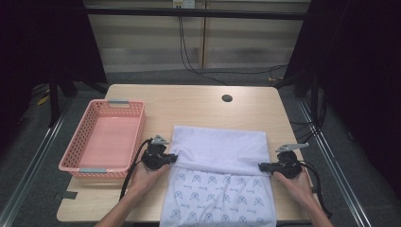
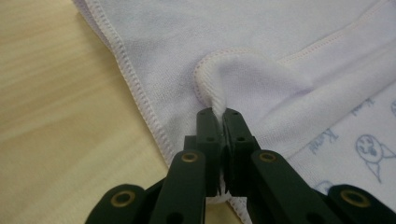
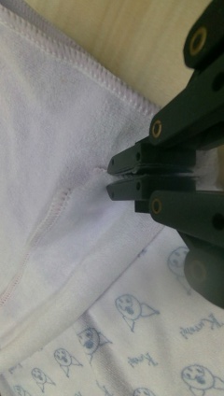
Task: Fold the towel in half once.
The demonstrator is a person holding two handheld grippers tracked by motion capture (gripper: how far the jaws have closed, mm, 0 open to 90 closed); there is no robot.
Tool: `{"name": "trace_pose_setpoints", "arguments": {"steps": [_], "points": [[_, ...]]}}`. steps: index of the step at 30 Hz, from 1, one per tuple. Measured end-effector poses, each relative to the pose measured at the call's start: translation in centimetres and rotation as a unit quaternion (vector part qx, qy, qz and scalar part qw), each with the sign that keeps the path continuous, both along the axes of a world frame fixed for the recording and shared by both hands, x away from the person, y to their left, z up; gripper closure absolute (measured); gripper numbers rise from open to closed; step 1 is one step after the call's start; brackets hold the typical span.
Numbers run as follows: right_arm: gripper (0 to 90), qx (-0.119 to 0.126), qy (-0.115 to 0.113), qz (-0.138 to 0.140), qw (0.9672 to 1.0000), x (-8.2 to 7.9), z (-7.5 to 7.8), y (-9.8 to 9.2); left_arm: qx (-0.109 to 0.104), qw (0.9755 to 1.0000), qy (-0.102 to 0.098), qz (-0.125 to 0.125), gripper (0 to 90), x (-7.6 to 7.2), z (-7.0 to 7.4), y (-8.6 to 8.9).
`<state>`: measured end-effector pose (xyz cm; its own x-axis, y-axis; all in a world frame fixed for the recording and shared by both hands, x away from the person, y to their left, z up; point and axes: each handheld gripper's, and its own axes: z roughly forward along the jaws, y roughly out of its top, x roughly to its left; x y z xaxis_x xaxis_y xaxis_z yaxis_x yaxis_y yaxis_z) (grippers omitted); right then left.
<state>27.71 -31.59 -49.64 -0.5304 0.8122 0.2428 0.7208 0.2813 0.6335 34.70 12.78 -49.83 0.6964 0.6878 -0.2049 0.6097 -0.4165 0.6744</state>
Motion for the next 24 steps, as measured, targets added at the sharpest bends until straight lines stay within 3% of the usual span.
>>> {"name": "trace_pose_setpoints", "arguments": {"steps": [6,8,11,13,17,19,24], "points": [[87.9,0.004,-0.006,-0.016,0.9998,2.4,-0.2,-0.3,0.003,0.9998,-0.005,0.02,86.9,2.1,-0.1,-0.4],[87.9,0.005,-0.008,-0.019,0.9998,3.2,-0.3,-0.5,-0.012,0.9993,-0.006,0.036,86.9,2.7,-0.3,-0.6],[87.8,-0.001,-0.016,-0.021,0.9997,4.6,-0.3,-0.4,-0.018,0.9981,0.011,0.058,86.9,3.7,-0.3,-0.9],[87.8,0.003,-0.016,-0.026,0.9995,5.4,-0.5,-0.5,-0.006,0.9981,-0.002,0.061,87.0,4.2,-0.3,-1.3],[87.9,0.002,-0.019,-0.032,0.9993,6.6,-0.5,-0.5,-0.001,0.998,-0.006,0.064,87.0,5.5,-0.3,-1.4],[87.9,0.006,-0.021,-0.037,0.9991,7.3,-0.6,-0.6,0.011,0.998,-0.023,0.057,87.0,5.8,-0.3,-1.7],[87.8,-0.005,-0.025,-0.049,0.9985,8.8,-0.6,-0.4,0.02,0.9972,-0.022,0.068,87.0,7.7,-0.2,-2.1]]}}
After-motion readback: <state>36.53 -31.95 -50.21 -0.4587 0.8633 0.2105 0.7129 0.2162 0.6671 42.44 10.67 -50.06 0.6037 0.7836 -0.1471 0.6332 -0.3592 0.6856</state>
